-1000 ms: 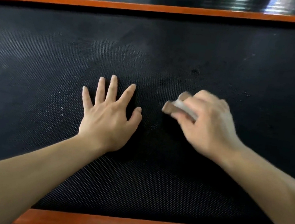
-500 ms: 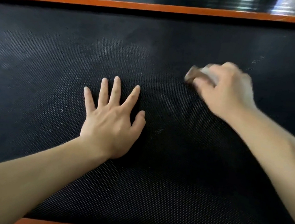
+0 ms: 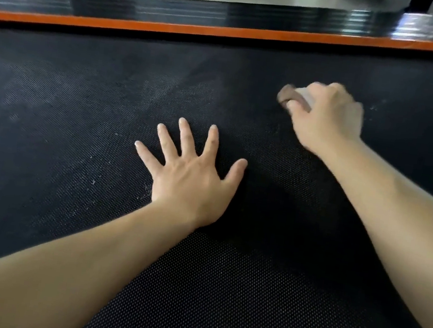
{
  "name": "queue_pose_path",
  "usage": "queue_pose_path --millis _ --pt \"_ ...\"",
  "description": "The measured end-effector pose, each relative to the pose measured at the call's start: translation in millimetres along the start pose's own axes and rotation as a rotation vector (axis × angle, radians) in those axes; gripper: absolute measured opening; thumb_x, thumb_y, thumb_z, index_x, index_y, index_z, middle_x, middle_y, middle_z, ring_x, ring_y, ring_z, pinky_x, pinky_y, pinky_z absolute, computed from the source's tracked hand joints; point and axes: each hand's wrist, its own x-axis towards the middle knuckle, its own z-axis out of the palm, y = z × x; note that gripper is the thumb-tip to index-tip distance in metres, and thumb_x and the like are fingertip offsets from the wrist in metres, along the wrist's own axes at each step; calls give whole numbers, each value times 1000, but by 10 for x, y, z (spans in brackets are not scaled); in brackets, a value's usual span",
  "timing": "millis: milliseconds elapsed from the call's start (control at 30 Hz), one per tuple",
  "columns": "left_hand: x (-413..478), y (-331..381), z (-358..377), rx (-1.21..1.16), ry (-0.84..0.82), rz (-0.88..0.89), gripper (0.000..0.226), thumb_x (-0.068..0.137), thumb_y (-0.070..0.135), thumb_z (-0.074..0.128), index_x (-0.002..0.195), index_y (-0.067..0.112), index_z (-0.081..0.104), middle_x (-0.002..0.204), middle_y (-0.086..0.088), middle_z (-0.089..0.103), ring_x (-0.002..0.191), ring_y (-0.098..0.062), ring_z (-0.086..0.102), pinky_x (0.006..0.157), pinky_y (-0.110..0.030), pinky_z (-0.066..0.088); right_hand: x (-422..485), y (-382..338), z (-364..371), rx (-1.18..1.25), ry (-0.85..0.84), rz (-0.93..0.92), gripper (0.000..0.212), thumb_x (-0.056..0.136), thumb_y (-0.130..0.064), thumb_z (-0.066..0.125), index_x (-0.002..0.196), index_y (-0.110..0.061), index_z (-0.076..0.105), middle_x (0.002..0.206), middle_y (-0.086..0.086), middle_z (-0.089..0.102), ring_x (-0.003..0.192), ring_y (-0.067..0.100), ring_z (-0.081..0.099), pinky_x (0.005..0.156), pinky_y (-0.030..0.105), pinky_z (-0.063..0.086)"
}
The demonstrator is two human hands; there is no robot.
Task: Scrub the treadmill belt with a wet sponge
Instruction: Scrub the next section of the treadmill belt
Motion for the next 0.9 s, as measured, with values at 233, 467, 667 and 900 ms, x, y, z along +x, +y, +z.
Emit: queue_pose_path --millis 233,467,667,900 --pt "24 -17 49 -16 73 32 86 91 82 14 162 36 0 170 -17 -12 154 -41 -22 119 -67 -13 190 75 -29 64 -37 -109 28 94 -48 57 108 -27 69 102 9 65 93 35 62 86 45 47" --pt "33 -20 69 -24 85 23 87 87 82 10 161 38 -1 170 -16 -12 154 -39 -22 119 -67 -13 215 -73 118 163 -161 -276 29 94 -49 59 111 -28 70 101 3 61 92 30 61 85 41 45" --pt "23 -16 64 -31 80 27 85 90 82 13 161 37 -2 170 -15 -14 153 -39 -24 119 -67 -14 798 95 150 -63 -8 69 28 98 -47 52 109 -24 64 115 13 63 106 38 59 92 45 40" --pt "21 -17 58 -38 85 30 86 89 82 12 161 37 -1 170 -16 -14 153 -39 -24 119 -67 -14 711 -45 225 52 -87 -132 35 93 -52 56 115 -28 69 113 11 66 106 37 61 95 46 43"
